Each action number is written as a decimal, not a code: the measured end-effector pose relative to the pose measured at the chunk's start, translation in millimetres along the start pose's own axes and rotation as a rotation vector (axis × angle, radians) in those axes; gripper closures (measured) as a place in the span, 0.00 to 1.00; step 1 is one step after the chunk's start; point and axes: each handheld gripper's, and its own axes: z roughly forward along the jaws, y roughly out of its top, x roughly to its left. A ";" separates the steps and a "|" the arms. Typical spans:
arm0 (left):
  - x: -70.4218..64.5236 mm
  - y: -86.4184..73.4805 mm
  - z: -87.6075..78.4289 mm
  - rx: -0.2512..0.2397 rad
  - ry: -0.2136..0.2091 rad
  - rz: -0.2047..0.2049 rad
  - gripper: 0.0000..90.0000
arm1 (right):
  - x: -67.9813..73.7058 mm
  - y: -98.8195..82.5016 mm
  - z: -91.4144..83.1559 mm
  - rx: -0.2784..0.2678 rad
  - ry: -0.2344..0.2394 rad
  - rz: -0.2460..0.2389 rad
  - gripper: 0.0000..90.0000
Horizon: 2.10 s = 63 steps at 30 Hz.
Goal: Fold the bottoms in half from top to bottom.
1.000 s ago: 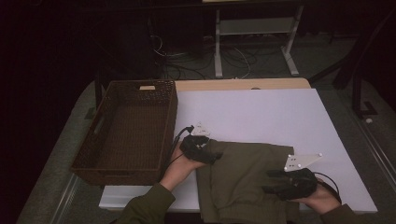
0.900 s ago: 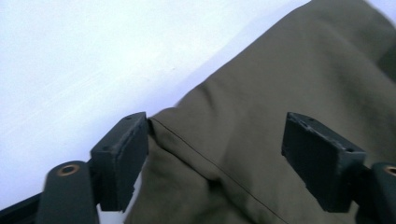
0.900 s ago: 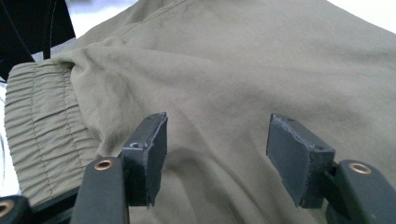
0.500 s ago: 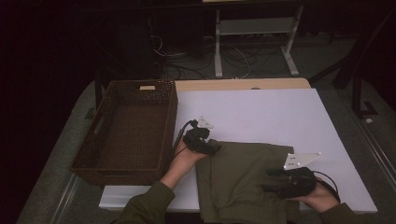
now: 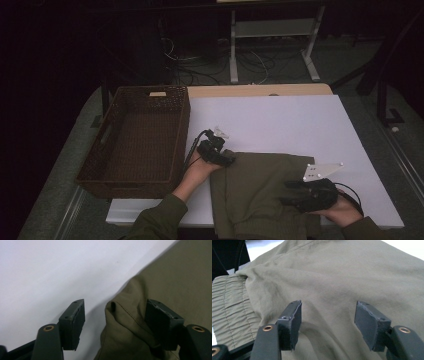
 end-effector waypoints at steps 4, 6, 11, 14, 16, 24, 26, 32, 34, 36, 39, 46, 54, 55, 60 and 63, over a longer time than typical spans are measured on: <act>-0.8 -1.7 1.6 0.016 -0.022 0.002 0.40 | 0.0 0.0 0.1 0.000 0.000 -0.001 0.43; -1.7 -1.7 1.4 0.020 -0.028 0.010 0.43 | -0.2 -0.1 0.1 0.000 -0.001 -0.001 0.43; -3.5 -2.3 0.9 0.025 -0.032 0.026 0.47 | 0.1 -0.1 0.0 0.001 -0.001 -0.001 0.43; -5.0 -2.5 0.9 0.026 -0.028 0.035 0.51 | 0.1 -0.1 0.2 0.003 -0.002 -0.002 0.43; -6.1 -2.6 0.5 0.026 -0.030 0.047 0.56 | 0.0 -0.1 0.1 0.003 -0.003 -0.002 0.43; -8.1 -2.8 0.0 0.033 -0.085 0.042 0.86 | -1.1 0.6 -0.9 -0.001 -0.006 0.003 0.43; -9.0 -2.8 -0.1 0.034 -0.086 0.042 0.89 | -1.5 0.9 -1.2 -0.004 -0.008 0.003 0.43; -9.6 -3.3 -0.2 0.034 -0.085 0.044 0.91 | -4.3 2.6 -3.2 -0.010 -0.011 0.007 0.42; -9.9 -3.3 -0.2 0.033 -0.084 0.045 0.91 | -6.0 3.7 -4.4 -0.014 -0.010 0.016 0.42; -10.3 -3.5 0.0 0.030 -0.082 0.044 0.91 | -7.9 4.9 -5.2 -0.013 -0.017 0.018 0.42; -9.7 -3.5 0.0 0.031 -0.085 0.046 0.91 | -11.4 7.7 -7.5 -0.021 -0.030 0.023 0.42; -9.2 -4.0 0.0 0.028 -0.089 0.044 0.91 | -26.5 15.6 -14.2 -0.030 -0.091 0.049 0.46; -8.9 -4.0 0.1 0.028 -0.091 0.045 0.91 | -56.5 19.5 -22.9 -0.016 -0.189 0.096 0.47; -8.9 -4.1 0.1 0.028 -0.091 0.045 0.91 | -61.3 19.8 -23.7 -0.012 -0.204 0.102 0.47; -8.2 -4.3 0.1 0.026 -0.095 0.044 0.91 | -81.2 20.8 -26.5 -0.004 -0.250 0.132 0.47; -8.3 -4.3 0.1 0.026 -0.095 0.044 0.91 | -89.9 19.5 -26.5 0.008 -0.259 0.150 0.47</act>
